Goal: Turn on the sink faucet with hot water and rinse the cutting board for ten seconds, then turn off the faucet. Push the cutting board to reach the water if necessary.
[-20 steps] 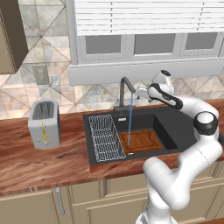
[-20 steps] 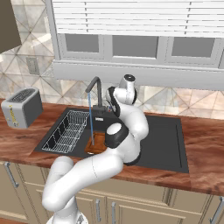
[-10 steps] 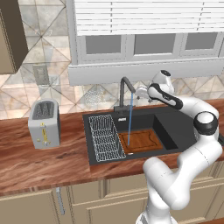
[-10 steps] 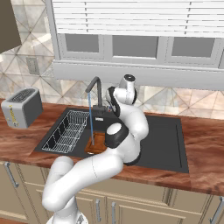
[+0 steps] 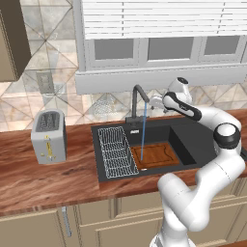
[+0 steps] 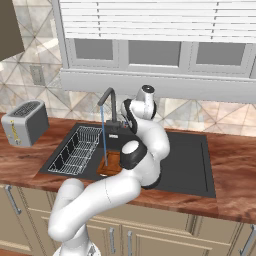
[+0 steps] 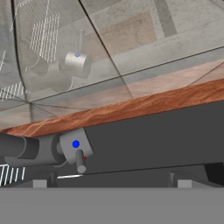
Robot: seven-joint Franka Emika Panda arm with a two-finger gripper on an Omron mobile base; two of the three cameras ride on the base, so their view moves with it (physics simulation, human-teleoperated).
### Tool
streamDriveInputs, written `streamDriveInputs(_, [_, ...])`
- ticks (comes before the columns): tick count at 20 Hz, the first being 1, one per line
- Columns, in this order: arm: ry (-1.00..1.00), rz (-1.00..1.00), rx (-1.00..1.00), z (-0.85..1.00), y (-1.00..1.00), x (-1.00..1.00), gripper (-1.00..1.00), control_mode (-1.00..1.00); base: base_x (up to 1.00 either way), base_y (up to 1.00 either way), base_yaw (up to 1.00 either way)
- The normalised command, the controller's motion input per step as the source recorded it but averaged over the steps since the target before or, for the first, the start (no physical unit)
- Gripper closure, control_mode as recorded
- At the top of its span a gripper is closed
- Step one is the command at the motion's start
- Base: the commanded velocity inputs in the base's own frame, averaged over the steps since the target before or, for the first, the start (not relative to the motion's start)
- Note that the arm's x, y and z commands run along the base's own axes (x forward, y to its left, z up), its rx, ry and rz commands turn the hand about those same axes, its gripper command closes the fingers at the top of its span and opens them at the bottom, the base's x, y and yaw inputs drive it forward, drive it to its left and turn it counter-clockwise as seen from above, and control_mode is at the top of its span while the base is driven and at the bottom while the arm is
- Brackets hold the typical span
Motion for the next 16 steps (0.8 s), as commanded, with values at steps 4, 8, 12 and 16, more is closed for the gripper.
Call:
streamDriveInputs(4, [0.0,0.0,0.0,0.0,0.0,0.0,-1.0,-1.0,0.0,0.0,0.0])
streamDriveInputs(8, [0.0,0.0,0.0,0.0,0.0,0.0,-1.0,-1.0,0.0,0.0,0.0])
streamDriveInputs(12, [0.0,0.0,0.0,0.0,0.0,0.0,-1.0,-1.0,0.0,0.0,0.0])
streamDriveInputs(16, [0.0,0.0,0.0,0.0,0.0,0.0,-1.0,-1.0,0.0,0.0,0.0])
